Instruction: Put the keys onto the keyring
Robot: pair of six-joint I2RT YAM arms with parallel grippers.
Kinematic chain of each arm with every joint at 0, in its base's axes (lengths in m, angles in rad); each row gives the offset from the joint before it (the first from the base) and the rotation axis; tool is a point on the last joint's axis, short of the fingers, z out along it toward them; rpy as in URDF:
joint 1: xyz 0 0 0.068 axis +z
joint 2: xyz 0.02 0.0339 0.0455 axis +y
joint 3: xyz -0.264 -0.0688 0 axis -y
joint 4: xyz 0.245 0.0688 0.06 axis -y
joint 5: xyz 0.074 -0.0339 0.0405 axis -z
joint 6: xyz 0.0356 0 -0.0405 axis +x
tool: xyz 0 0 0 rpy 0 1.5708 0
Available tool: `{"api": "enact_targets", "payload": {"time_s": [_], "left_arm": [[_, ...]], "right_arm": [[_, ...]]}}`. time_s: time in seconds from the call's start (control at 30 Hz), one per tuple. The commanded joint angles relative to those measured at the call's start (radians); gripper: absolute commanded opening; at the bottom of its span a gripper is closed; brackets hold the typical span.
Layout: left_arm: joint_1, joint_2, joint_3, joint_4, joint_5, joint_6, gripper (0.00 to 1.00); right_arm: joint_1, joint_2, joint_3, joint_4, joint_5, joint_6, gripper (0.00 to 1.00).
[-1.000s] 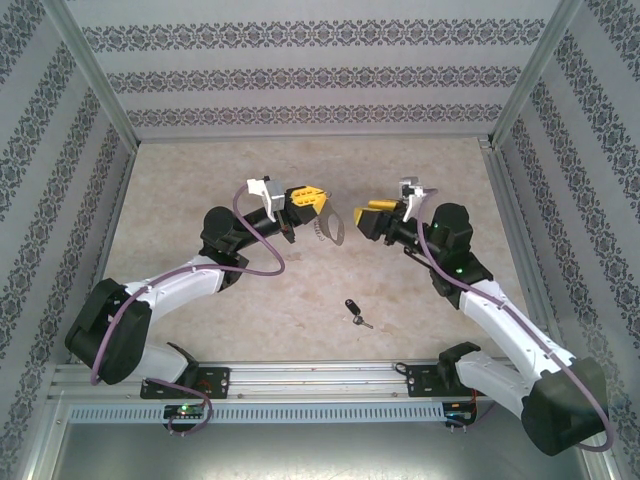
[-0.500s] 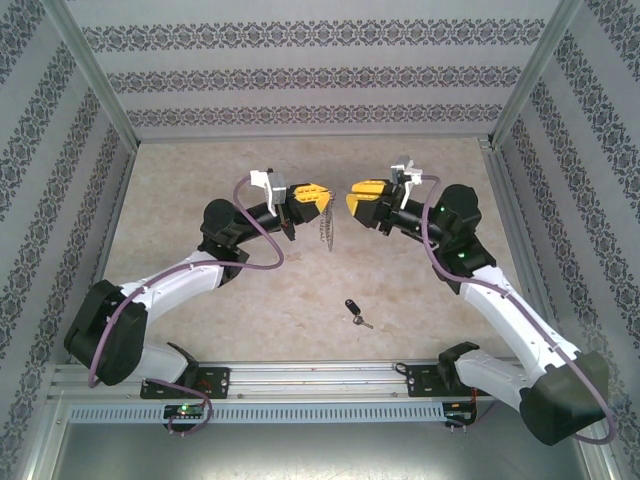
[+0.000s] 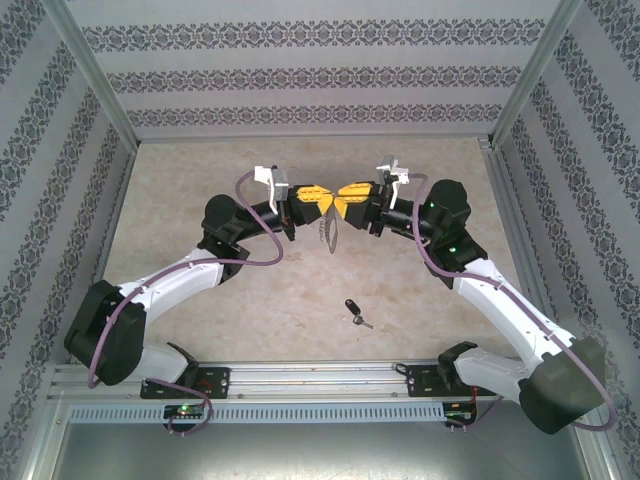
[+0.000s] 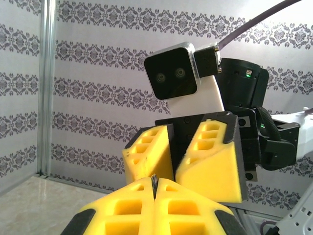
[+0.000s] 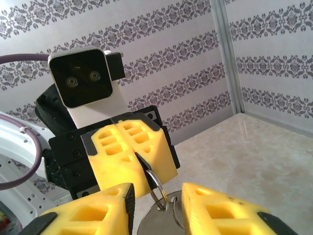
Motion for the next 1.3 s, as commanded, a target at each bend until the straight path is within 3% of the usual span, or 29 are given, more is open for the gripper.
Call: {"api": "enact_targets", "payload": {"time_s": [0.0,0.37,0.63,0.73,0.87,1.0,1.27], "left_arm": [[-0.011,-0.003,0.040,0.011,0.030,-0.020,0.00],[-0.012,0.001,0.039,0.034,0.031,-0.043,0.00],[-0.012,-0.007,0.039,0.045,0.014,-0.073,0.00],[-0.012,-0.040,0.019,0.028,-0.057,-0.078,0.23],[-0.012,-0.114,0.007,-0.090,-0.167,-0.088,0.41],[-0.012,-0.169,0.034,-0.247,-0.214,-0.109,0.47],[-0.013,-0.125,0.045,-0.187,-0.125,-0.211,0.44]], "right_arm": [[0.014,0.012,0.038,0.037,-0.030,-0.018,0.28],[0.021,0.021,0.044,0.039,-0.076,-0.013,0.00],[0.014,0.003,0.017,0.053,-0.048,-0.018,0.00],[-0.013,-0.007,-0.007,0.104,-0.036,0.016,0.00],[-0.053,-0.014,-0.039,0.219,-0.048,0.106,0.00],[-0.065,-0.015,-0.050,0.306,-0.047,0.165,0.00],[-0.063,0.049,-0.060,0.601,0.007,0.368,0.00]]}}
